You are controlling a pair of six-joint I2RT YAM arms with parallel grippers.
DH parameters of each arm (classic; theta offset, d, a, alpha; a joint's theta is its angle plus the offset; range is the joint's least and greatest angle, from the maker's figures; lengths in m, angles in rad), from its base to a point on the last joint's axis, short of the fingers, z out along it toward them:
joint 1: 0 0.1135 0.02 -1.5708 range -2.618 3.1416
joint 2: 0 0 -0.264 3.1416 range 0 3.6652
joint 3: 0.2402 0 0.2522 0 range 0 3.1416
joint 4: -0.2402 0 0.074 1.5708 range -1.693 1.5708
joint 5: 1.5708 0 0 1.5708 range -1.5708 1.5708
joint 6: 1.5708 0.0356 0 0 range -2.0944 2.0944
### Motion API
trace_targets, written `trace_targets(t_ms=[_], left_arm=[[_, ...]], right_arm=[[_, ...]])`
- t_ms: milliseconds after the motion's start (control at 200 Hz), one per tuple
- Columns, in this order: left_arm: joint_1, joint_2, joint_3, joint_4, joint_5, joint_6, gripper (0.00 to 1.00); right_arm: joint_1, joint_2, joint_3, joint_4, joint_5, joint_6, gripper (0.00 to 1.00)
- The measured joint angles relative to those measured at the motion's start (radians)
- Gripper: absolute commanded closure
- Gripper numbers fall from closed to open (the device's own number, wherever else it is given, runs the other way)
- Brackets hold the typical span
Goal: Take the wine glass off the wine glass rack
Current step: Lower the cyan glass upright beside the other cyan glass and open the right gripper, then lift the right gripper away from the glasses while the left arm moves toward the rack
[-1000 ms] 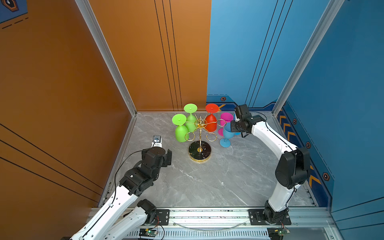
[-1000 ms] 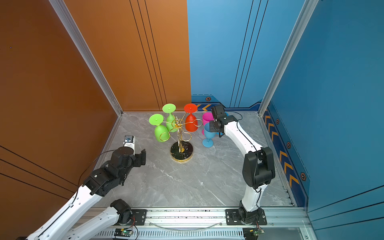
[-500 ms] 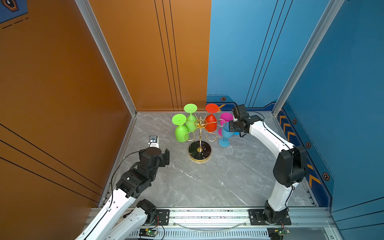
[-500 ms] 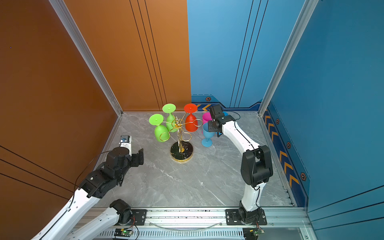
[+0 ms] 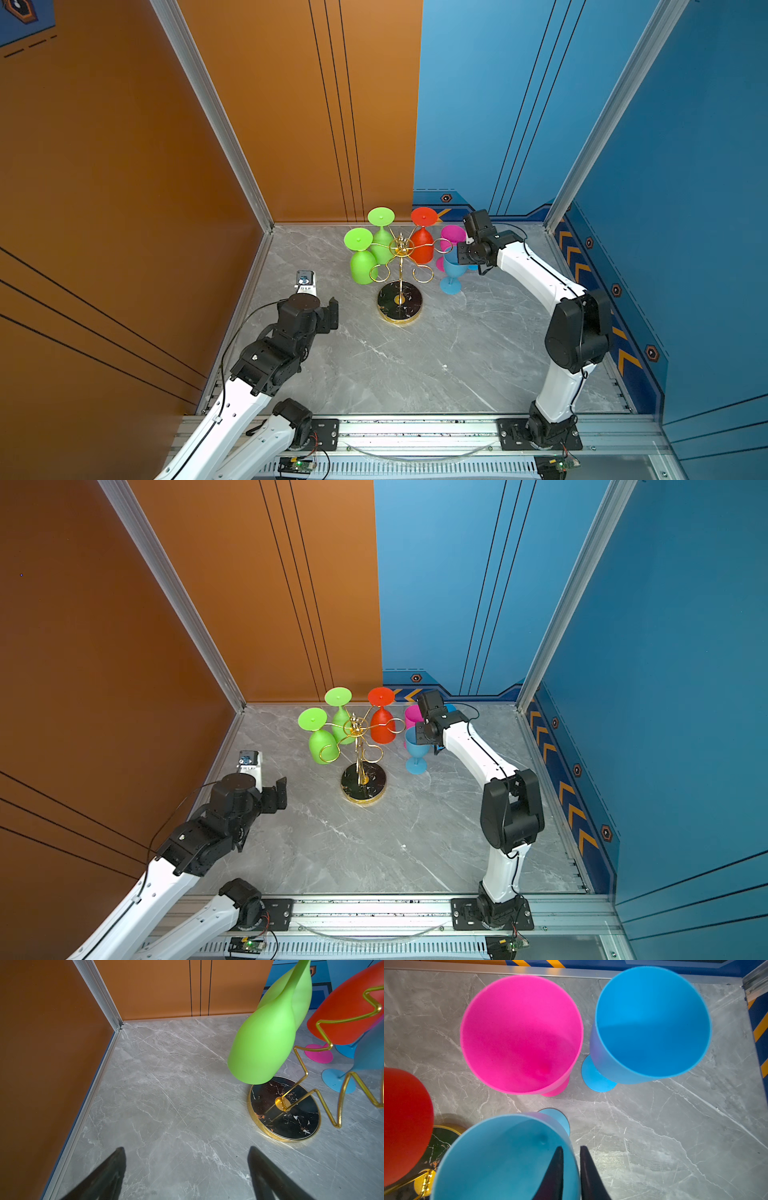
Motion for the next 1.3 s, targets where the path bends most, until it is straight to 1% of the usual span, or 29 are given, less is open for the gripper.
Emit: trace_targets(t_ms=[50, 245, 345, 385, 591, 721, 806, 956, 1136, 1301], left_arm=[[0.0, 0.0, 0.0, 0.0, 0.003, 0.0, 0.08], [0.012, 0.0, 0.0, 0.0, 0.013, 0.0, 0.08], [0.02, 0.0, 0.0, 0.0, 0.023, -0.003, 0.08], [0.024, 0.0, 0.0, 0.0, 0.027, -0.003, 0.08], [0.035, 0.0, -0.001, 0.0, 0.04, -0.004, 0.08], [0.04, 0.0, -0.001, 0.0, 0.048, -0.004, 0.08], [0.044, 0.0, -0.001, 0.0, 0.053, -0.004, 0.08], [0.059, 0.005, -0.001, 0.001, 0.07, -0.011, 0.08], [0.091, 0.007, -0.002, 0.003, 0.098, -0.019, 0.08], [0.146, 0.016, -0.002, 0.019, 0.166, -0.022, 0.09]], right_arm=[[0.0, 0.0, 0.0, 0.0, 0.0, -0.003, 0.69], [0.0, 0.0, 0.014, -0.004, -0.003, -0.014, 0.56], [0.0, -0.001, 0.036, -0.004, -0.003, -0.023, 0.41], [0.0, -0.003, 0.04, -0.004, -0.003, -0.026, 0.37], [-0.002, -0.033, 0.046, -0.026, -0.026, -0.028, 0.26], [-0.003, -0.094, 0.046, -0.041, -0.035, -0.04, 0.18], [-0.004, -0.146, 0.046, -0.05, -0.046, -0.05, 0.16], [-0.013, -0.254, 0.019, -0.055, -0.06, -0.063, 0.15], [-0.028, -0.409, -0.096, -0.057, -0.095, -0.061, 0.15], [-0.029, -0.531, -0.212, -0.065, -0.155, -0.061, 0.14]])
